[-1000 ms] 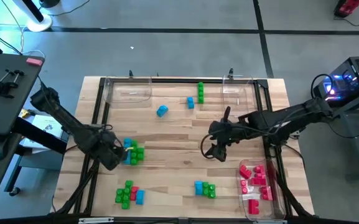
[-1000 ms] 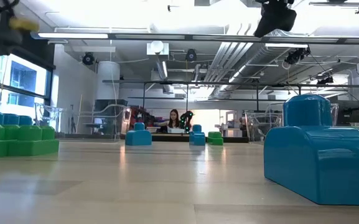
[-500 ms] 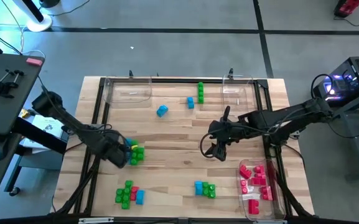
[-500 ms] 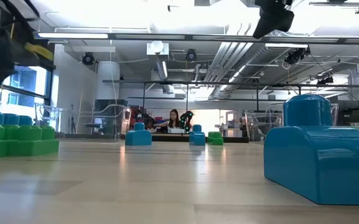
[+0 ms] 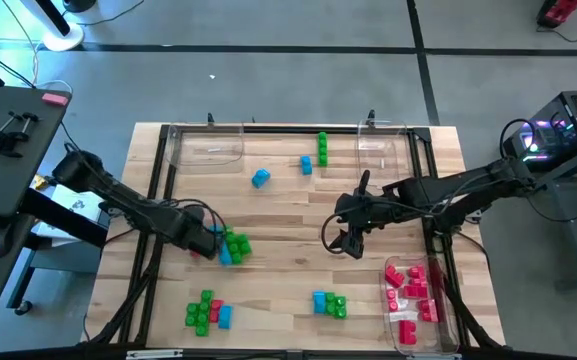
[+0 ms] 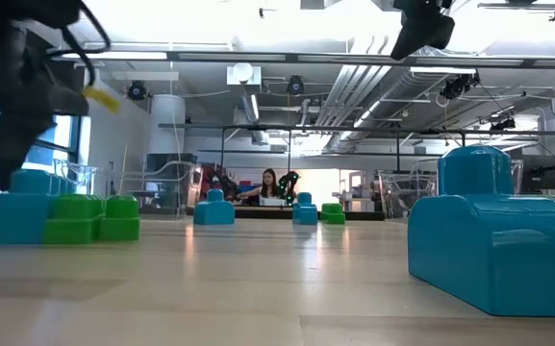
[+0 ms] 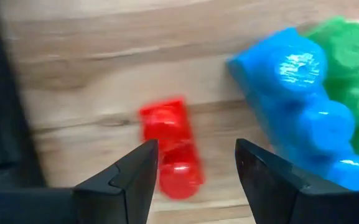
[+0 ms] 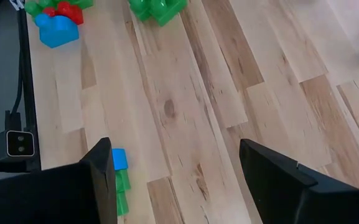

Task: Sort blocks
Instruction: Put the red game piece into the bottom right transparent bin

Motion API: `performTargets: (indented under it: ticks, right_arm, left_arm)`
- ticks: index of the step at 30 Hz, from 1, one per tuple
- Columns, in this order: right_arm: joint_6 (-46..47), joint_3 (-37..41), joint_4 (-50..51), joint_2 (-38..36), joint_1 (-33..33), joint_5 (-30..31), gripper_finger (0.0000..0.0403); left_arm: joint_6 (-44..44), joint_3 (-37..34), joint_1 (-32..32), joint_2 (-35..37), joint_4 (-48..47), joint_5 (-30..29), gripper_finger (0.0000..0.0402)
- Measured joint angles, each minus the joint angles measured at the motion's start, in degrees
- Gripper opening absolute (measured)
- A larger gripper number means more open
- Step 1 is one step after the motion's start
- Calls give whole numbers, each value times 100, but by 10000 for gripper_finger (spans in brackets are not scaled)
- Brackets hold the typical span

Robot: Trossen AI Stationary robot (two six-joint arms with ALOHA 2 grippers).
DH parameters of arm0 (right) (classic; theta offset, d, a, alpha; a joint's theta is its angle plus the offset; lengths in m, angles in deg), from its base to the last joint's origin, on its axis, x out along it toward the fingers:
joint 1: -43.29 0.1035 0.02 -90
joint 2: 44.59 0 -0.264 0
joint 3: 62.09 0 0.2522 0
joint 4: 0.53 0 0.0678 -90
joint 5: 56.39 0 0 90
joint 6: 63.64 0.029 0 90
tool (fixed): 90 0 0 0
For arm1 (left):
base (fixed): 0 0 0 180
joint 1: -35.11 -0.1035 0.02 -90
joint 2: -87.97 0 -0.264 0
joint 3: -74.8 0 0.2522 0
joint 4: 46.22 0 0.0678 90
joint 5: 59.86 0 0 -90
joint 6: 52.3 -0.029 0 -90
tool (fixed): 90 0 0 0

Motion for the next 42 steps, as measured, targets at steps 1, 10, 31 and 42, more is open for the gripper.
performTargets:
  ticks: [1,10,31,42]
  right_arm:
    - [0,-1,0,0,0,0,220]
    - [-69,1,0,0,0,4,220]
    - [-105,1,-22,2,-146,32,220]
    - [-44,1,-46,-283,-145,-317,220]
  left_arm:
    - [50,46,49,77,-153,0,200]
    - [1669,137,939,85,-429,-211,200]
    - [1683,-1058,675,26,1075,-200,185]
    - [75,-29,600,1041,886,-1443,85]
